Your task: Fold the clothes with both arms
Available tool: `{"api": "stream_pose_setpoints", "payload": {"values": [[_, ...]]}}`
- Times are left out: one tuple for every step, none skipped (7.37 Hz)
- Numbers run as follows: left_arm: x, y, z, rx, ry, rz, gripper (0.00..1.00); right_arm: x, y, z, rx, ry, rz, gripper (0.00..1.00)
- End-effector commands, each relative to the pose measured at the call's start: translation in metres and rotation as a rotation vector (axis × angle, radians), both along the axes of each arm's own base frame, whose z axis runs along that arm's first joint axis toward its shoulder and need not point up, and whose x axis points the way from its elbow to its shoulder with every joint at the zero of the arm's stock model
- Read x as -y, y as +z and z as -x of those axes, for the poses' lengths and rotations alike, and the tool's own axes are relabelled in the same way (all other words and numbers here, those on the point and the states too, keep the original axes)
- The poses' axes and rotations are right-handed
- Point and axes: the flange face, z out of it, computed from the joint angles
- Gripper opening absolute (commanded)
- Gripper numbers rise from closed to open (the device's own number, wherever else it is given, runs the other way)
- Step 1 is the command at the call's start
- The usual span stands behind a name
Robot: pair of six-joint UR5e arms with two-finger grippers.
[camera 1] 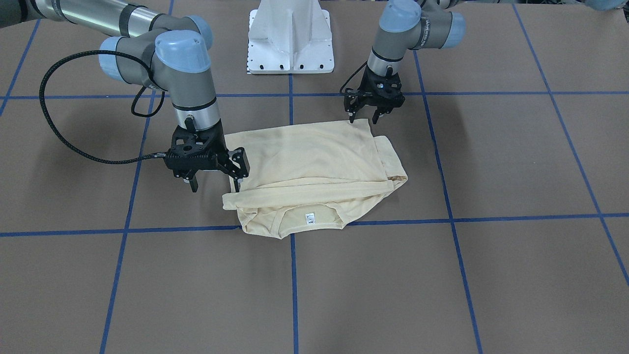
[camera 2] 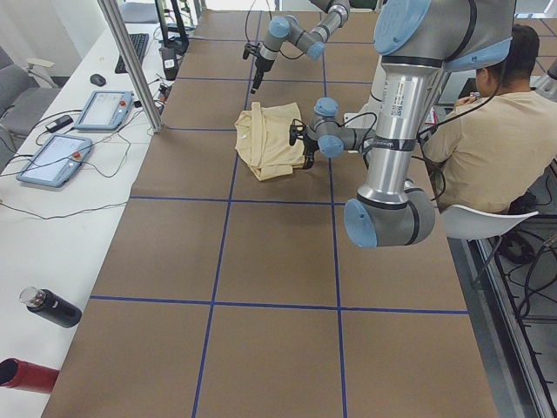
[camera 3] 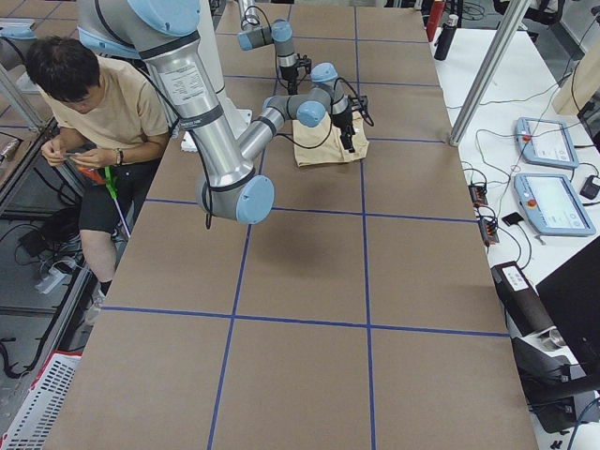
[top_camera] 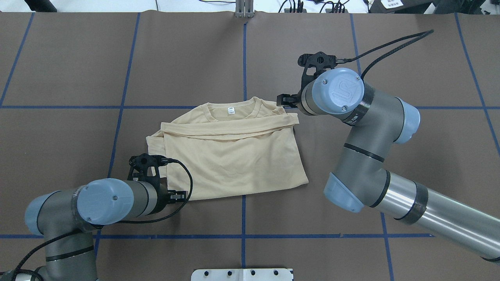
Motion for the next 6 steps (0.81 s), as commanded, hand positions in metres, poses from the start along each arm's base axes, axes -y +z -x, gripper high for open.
{"api": "stream_pose_setpoints", "payload": {"values": [[-0.0047,-0.0003,-0.0020,-0.002,0.009,0.000,0.37,-0.0004,-0.0017,-0.0016,0.003,0.007,-0.003,1.00],[-0.0093,0.0004,-0.0050,-0.001,0.017,0.001,0.37,-0.0005,-0.0007,-0.0017,0.002,0.007,-0.002,1.00],[-0.0094,-0.0012,-0.0049,-0.004,0.015,0.003,0.35,-0.0006,0.0003,-0.0018,0.001,0.007,-0.001,1.00],[-0.0094,-0.0001,-0.0047,-0.002,0.012,0.008,0.16,-0.0006,0.0003,-0.0018,0.001,0.007,-0.001,1.00],[-0.0097,0.0011,-0.0032,0.000,0.011,0.007,0.00,-0.0012,-0.0007,-0.0010,0.003,0.007,-0.001,1.00],[-0.0086,-0.0007,-0.0007,-0.002,0.013,0.000,0.00,-0.0012,-0.0007,-0.0010,0.001,0.005,-0.003,1.00]]}}
